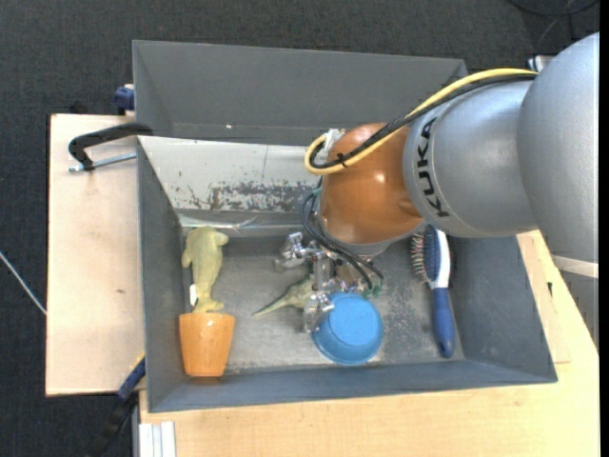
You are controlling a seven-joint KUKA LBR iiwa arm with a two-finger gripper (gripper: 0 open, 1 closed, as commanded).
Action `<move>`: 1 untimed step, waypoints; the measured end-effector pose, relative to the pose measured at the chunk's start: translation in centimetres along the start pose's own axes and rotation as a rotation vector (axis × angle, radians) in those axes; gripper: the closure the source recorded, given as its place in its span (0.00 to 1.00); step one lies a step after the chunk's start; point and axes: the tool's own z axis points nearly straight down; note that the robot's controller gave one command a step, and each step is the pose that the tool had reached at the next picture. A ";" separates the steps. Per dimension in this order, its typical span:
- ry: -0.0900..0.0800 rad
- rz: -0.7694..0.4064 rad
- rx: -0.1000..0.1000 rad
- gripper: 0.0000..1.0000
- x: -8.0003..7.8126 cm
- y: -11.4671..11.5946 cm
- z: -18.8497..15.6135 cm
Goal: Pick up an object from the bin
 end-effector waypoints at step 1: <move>-0.011 -0.003 -0.001 1.00 -0.3 0.3 -0.2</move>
Offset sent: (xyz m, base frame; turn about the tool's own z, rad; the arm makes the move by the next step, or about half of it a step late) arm 0.0000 0.0000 0.0000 0.0000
